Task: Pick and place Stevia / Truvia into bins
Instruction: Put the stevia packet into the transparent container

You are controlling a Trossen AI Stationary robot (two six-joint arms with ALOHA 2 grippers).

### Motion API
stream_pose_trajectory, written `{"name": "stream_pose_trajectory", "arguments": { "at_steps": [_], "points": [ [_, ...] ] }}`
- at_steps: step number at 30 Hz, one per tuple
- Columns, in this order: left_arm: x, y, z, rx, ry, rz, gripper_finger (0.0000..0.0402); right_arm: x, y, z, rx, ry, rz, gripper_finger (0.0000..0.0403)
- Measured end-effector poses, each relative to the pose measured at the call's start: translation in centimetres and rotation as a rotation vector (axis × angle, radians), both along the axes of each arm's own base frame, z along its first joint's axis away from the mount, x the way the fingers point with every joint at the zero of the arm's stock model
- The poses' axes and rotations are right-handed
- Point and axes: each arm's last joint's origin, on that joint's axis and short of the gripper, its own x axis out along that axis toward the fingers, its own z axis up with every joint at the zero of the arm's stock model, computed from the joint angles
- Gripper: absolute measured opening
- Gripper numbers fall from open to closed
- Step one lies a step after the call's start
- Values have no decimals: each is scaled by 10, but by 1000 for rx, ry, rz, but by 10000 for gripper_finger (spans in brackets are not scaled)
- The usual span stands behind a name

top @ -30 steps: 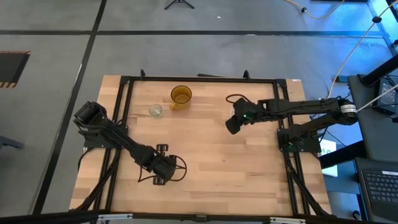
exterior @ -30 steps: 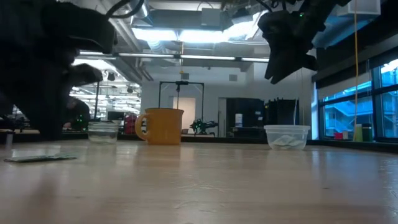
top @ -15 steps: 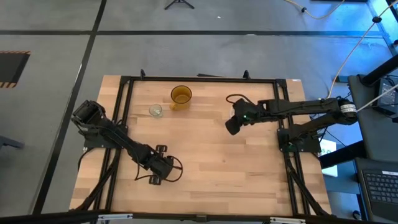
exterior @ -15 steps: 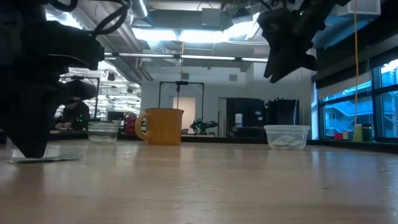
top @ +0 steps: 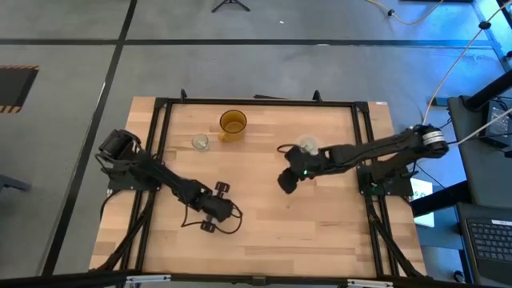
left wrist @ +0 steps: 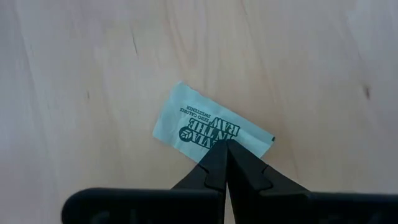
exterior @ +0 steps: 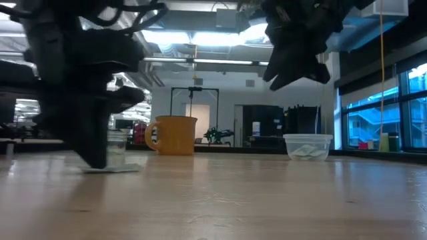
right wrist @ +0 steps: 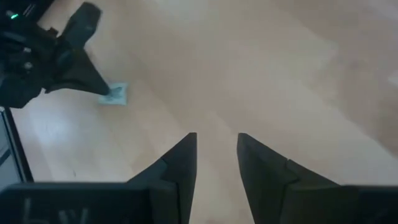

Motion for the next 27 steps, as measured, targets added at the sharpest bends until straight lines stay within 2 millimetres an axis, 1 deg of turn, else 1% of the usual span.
{"name": "stream_pose_trajectory", "arguments": {
  "at_steps": [7, 14, 19, 22, 27],
  "points": [
    [16, 10, -2, -11, -91, -25, 2, 27, 14, -30, 59, -21, 39, 118],
    [23, 17, -3, 20, -129, -55, 2, 56, 22, -61, 161, -90, 86, 118],
    [31, 15, -11, 28, -174, -77, 2, 67, 25, -79, 228, -108, 84, 118],
    [35, 13, -13, 19, -204, -80, 2, 72, 25, -86, 247, -127, 73, 118],
    [35, 14, -13, 42, -213, -93, 2, 75, 27, -96, 294, -113, 69, 118]
  ]
}}
